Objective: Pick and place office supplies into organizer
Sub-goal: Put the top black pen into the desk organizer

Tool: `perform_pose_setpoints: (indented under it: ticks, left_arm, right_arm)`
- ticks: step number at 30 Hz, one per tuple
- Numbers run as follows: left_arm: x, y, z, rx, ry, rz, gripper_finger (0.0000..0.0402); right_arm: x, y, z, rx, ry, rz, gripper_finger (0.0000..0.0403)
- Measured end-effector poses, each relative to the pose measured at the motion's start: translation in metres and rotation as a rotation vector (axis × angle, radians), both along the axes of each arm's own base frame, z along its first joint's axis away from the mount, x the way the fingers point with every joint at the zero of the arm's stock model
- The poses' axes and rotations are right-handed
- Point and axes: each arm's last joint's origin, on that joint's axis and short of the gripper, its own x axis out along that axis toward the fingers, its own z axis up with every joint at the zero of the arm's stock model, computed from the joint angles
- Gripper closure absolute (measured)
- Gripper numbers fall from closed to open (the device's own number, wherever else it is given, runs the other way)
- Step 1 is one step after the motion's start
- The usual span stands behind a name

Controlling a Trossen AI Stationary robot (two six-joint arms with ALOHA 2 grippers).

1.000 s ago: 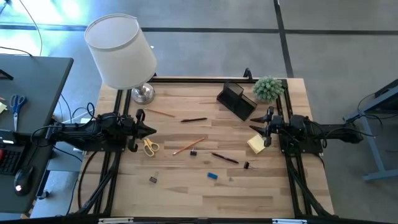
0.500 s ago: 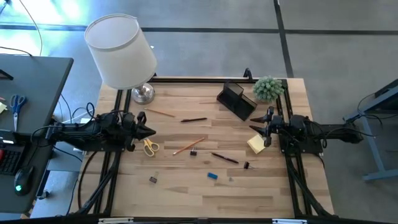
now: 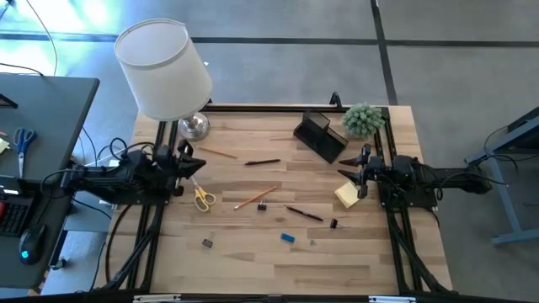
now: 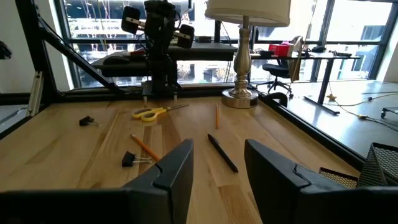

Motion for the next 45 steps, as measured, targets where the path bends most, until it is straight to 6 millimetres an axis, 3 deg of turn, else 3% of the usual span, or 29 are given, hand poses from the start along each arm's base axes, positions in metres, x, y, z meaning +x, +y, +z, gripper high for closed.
perform_pose_setpoints:
  ticks: [3, 8, 12, 20, 25, 29, 35, 45]
  left_arm:
    - [0.003, 0.001, 0.001, 0.037, 0.017, 0.018, 0.0401]
    - [0.019, 0.002, -0.018, 0.092, 0.237, 0.014, 0.0397]
    - [0.035, 0.004, -0.018, 0.119, 0.275, 0.005, 0.0357]
    - [0.097, 0.016, -0.020, 0.090, 0.587, 0.092, 0.0230]
    - [0.143, 0.024, -0.042, 0.164, 0.790, 0.081, 0.0191]
    - [0.168, 0.048, -0.060, 0.138, 0.878, 0.070, 0.0193]
    - [0.173, 0.089, -0.082, 0.051, 0.853, 0.008, 0.0222]
    - [0.170, 0.099, -0.102, 0.082, 0.936, 0.077, 0.0244]
  right_arm:
    - [0.000, 0.000, 0.000, 0.000, 0.001, 0.000, 0.0263]
    - [0.000, 0.000, 0.000, 0.000, 0.000, 0.000, 0.0263]
    - [0.000, 0.000, 0.000, 0.000, 0.000, 0.000, 0.0263]
    - [0.000, -0.001, 0.001, -0.055, 0.000, -0.026, 0.0263]
    - [0.000, -0.002, 0.006, -0.044, -0.051, -0.059, 0.0263]
    - [0.000, -0.002, 0.006, -0.028, -0.052, -0.057, 0.0263]
    - [0.000, -0.002, 0.006, -0.058, -0.050, -0.061, 0.0263]
    - [0.000, -0.002, 0.007, -0.083, -0.052, -0.062, 0.0263]
